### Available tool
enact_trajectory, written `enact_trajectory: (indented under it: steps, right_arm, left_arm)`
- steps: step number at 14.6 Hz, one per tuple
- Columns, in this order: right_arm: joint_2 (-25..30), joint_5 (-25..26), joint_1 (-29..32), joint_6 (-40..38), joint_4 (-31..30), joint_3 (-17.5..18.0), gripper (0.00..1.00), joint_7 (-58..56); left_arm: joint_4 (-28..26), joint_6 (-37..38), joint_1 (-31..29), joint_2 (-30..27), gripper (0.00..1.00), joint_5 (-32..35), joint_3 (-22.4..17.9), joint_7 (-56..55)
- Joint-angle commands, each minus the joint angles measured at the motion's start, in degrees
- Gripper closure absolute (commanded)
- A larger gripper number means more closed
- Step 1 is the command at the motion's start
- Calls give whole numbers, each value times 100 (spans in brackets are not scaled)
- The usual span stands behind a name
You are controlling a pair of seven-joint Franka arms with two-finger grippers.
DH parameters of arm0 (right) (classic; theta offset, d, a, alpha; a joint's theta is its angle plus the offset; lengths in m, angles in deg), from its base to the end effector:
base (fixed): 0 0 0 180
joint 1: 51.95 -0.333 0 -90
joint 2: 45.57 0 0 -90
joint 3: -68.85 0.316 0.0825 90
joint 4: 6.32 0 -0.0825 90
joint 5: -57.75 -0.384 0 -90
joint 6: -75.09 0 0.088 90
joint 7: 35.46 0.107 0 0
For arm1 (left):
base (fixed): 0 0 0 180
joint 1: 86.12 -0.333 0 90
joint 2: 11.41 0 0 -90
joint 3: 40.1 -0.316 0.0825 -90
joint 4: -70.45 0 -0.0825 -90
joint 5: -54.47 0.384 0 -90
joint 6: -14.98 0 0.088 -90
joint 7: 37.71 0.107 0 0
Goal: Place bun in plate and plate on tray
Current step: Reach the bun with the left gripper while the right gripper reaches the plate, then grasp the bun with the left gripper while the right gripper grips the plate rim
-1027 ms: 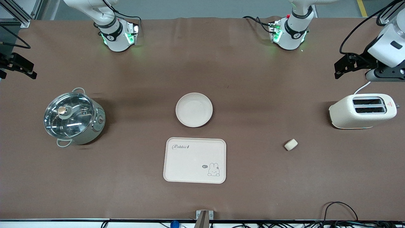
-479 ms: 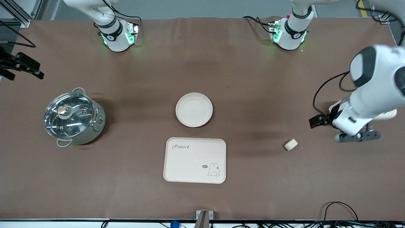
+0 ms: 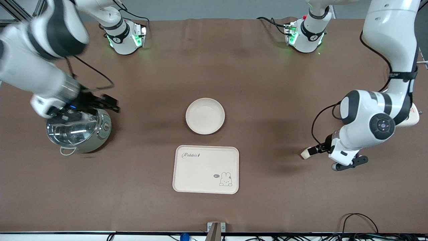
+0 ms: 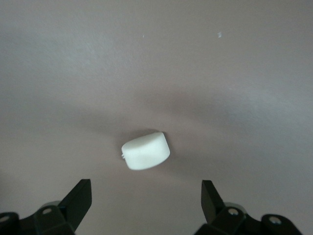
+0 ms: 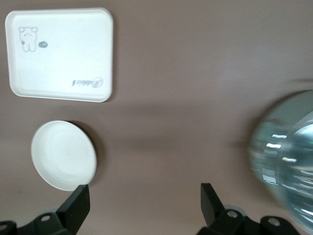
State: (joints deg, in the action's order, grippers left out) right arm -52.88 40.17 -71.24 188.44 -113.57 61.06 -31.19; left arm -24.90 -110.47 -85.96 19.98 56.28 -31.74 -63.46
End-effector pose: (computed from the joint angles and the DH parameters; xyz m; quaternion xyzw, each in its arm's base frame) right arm 0.5762 0.1394 0.4456 -0.9913 -0.0010 0.0273 0.1286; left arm 0.6721 -0.0883 0.2905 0.9882 0.1507 -0.0153 0.0216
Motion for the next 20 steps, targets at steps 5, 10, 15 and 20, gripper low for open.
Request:
enact_trajectory:
  steps: [5,10,15,20]
  right_arm:
    - [-1061,-1712,-627,1028,-744,-46,0,-31]
    - [-1913,-2969,-1673,2672,-974,-29,0,-232]
    - [-2266,-3200,-1833,2675,-877,-38,0,-585]
    - [-2257,-3200,-1868,2604,-974,-38,6,-576]
  left_arm:
    - [-168,-849,-42,666,12,74,-2,-176]
    - [-194,-841,-33,763,65,74,7,-229]
    - [-177,-657,72,668,99,74,112,-1017]
    - [375,116,1186,412,98,74,507,-2959]
